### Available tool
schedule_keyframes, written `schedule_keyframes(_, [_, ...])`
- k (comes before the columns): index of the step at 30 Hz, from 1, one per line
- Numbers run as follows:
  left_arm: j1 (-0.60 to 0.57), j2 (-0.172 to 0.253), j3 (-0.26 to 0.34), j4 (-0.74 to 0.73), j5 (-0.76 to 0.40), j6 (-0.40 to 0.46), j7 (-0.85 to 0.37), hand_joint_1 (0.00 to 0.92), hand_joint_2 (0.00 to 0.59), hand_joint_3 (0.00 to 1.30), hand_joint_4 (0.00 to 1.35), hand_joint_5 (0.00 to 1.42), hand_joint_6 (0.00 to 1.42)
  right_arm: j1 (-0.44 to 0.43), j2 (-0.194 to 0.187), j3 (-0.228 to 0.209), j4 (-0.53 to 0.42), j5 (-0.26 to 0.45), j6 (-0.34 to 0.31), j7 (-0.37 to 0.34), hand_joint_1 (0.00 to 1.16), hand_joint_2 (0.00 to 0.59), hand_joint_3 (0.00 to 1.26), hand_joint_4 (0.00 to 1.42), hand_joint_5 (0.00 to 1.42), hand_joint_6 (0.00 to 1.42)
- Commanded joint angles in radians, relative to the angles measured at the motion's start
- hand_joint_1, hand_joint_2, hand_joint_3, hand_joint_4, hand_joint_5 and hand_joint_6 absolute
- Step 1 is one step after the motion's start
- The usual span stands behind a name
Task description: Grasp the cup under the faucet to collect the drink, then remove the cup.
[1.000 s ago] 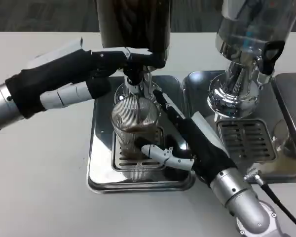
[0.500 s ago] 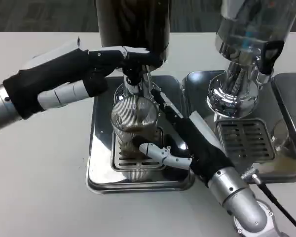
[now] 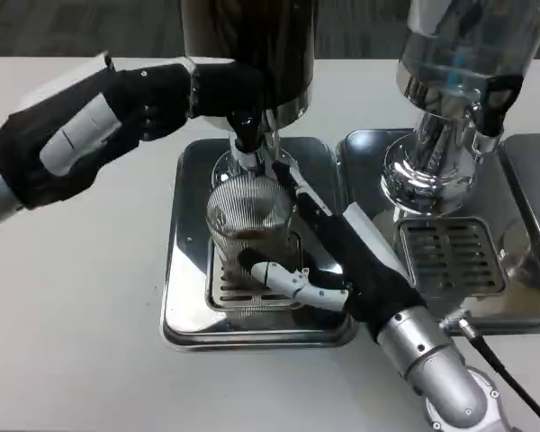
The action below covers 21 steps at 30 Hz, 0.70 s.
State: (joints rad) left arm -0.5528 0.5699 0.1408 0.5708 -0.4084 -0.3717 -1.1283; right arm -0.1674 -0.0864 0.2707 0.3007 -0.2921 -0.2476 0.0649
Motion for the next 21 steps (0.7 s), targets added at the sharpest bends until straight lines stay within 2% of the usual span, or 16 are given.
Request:
schedule_keyframes(1, [-0.029, -0.009, 0.018, 0.012, -0.022, 0.031, -0.017, 0.000, 0.084, 0.25, 0.12, 0.11, 0.11, 0.011, 0.005, 0.000, -0.021, 0.000, -0.009, -0.011, 0.62, 0.230, 0.00, 0.00, 0.00, 0.02])
schedule_keyframes(12, [-0.030, -0.008, 0.078, -0.002, -0.052, 0.071, -0.017, 0.000, 0.082, 0.26, 0.13, 0.12, 0.12, 0.012, 0.010, 0.003, -0.021, -0.003, -0.008, -0.014, 0.62, 0.230, 0.00, 0.00, 0.00, 0.02])
schedule_keyframes(21, [-0.023, -0.006, 0.137, -0.005, -0.099, 0.145, -0.019, 0.000, 0.082, 0.26, 0.14, 0.13, 0.14, 0.007, 0.008, 0.001, -0.013, 0.001, -0.019, -0.015, 0.62, 0.230, 0.00, 0.00, 0.00, 0.02])
